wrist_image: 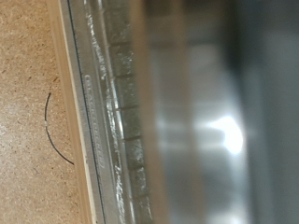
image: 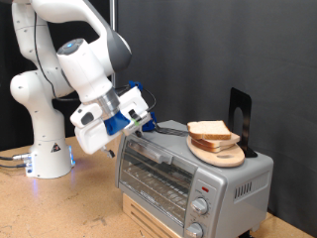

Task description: Make a piece of toast with the oven

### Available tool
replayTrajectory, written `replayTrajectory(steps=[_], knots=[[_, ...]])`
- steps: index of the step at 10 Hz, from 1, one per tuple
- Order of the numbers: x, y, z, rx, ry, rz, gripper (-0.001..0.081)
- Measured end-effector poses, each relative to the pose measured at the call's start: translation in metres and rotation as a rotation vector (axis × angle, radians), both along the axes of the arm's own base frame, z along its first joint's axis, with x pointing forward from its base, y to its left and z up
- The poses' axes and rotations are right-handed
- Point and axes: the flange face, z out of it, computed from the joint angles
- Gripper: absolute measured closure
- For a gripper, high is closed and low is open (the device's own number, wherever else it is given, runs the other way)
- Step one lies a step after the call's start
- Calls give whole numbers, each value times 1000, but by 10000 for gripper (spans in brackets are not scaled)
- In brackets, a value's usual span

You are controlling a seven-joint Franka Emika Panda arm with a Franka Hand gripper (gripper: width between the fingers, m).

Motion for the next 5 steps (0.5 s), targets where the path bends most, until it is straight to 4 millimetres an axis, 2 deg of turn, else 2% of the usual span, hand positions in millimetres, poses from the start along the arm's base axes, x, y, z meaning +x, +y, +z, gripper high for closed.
replayTrajectory(steps=[3,5], knots=[[3,-6,-2,-11,-3,21,-2],[2,-26,-2,-41,23,69,-2]])
